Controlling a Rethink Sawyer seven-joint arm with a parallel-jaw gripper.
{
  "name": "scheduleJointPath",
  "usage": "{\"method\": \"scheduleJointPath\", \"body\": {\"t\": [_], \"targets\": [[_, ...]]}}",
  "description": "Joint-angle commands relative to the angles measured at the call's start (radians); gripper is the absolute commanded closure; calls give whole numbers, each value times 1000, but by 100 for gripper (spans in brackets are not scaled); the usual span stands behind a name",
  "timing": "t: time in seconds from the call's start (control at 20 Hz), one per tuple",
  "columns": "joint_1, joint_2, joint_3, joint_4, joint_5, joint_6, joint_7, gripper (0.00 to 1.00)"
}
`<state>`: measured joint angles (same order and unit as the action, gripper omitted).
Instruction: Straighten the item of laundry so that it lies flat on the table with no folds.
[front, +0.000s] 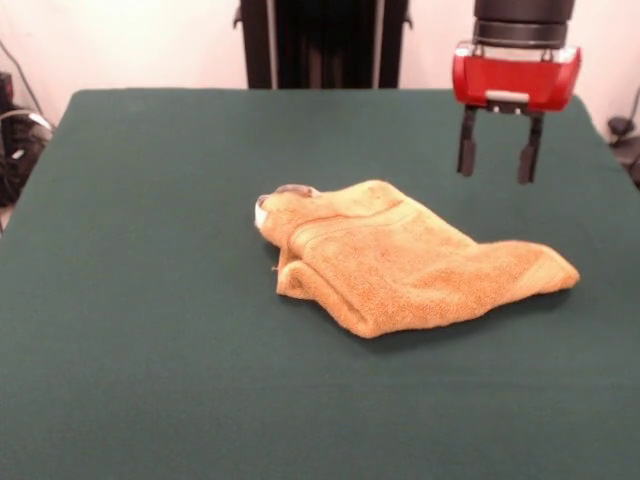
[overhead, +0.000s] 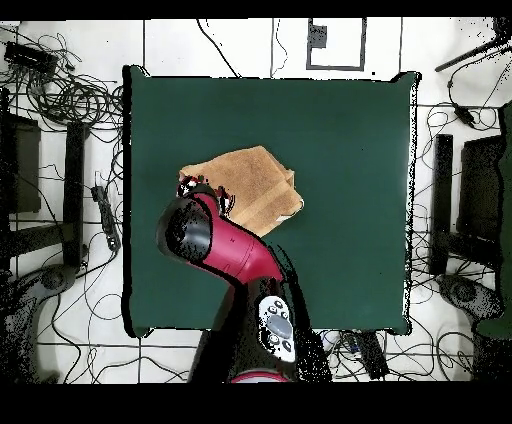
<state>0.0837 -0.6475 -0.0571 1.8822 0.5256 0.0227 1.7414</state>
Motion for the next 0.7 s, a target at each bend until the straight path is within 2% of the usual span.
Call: {"method": "scheduleJointPath", "body": {"t": [0.05, 0.1, 0.25, 0.7], "targets": [[295, 97, -237, 111, -23, -212, 167, 0], [287, 109, -214, 146, -42, -267, 193, 0], [327, 115, -215, 173, -38, -298, 227, 0], [514, 68, -260, 235, 69, -246, 237, 0]]}}
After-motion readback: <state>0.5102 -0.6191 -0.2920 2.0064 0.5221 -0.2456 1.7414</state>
